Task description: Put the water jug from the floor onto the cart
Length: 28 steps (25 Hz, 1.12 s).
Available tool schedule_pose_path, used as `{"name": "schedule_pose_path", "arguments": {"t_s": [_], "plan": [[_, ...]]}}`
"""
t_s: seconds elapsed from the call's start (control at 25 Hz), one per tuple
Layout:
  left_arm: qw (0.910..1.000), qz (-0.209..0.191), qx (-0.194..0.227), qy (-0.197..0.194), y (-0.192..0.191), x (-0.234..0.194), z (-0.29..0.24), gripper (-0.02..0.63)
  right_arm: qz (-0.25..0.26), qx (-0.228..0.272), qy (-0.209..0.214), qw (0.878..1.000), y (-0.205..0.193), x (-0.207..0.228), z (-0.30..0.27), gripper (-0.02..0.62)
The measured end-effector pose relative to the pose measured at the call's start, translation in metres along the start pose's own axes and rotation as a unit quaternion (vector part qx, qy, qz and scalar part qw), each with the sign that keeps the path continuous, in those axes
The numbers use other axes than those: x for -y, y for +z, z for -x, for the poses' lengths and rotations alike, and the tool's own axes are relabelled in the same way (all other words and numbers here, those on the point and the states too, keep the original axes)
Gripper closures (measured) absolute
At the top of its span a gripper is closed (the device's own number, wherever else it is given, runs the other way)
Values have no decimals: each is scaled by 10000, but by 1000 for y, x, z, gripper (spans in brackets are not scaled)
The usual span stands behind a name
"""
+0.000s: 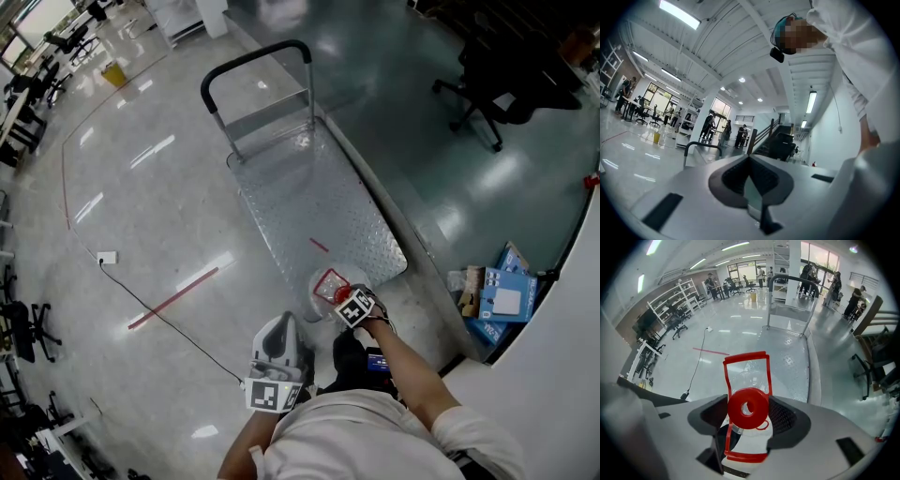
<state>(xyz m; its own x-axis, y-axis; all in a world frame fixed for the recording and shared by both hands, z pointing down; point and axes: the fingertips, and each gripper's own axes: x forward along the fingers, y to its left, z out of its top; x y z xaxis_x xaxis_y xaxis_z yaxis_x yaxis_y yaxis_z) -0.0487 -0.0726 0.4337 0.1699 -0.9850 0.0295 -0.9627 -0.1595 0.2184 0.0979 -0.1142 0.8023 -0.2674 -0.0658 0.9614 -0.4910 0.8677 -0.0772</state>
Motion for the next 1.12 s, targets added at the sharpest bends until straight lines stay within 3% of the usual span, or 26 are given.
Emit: {"name": "schedule_pose_path", "arguments": {"t_s": [0.24, 0.36, 0.44, 0.52, 0.64, 0.68, 0.72, 0.88, 1.12], "plan": [[9999, -22, 128, -40, 9, 3, 3, 603, -69, 454, -12, 9989, 13, 1, 32, 324], [9997, -32, 219, -114, 16, 8, 2, 603, -501, 1725, -40, 9837, 41, 7, 94, 348], [9995, -49, 273, -180, 21, 12, 1, 603, -877, 2839, -401, 9540, 60, 19, 161, 523], [9991, -89, 316, -258, 26, 18, 3, 603, -1107, 3752, -740, 9173, 68, 21, 232, 556], [9985, -173, 352, -372, 32, 24, 9, 603, -1197, 4943, -1241, 8520, 72, 8, 330, 583], [9985, -184, 344, -396, 32, 24, 12, 603, -1203, 5193, -1300, 8361, 72, 1, 350, 583], [9984, -187, 327, -411, 31, 25, 13, 603, -1266, 5320, -1266, 8276, 69, -4, 357, 583], [9982, -146, 250, -521, 24, 31, 11, 603, -1716, 5240, -1104, 8270, 49, -11, 337, 583], [9960, -259, 299, -807, 24, 46, 7, 603, -1458, 5331, -1278, 8235, 44, -21, 348, 583]]}}
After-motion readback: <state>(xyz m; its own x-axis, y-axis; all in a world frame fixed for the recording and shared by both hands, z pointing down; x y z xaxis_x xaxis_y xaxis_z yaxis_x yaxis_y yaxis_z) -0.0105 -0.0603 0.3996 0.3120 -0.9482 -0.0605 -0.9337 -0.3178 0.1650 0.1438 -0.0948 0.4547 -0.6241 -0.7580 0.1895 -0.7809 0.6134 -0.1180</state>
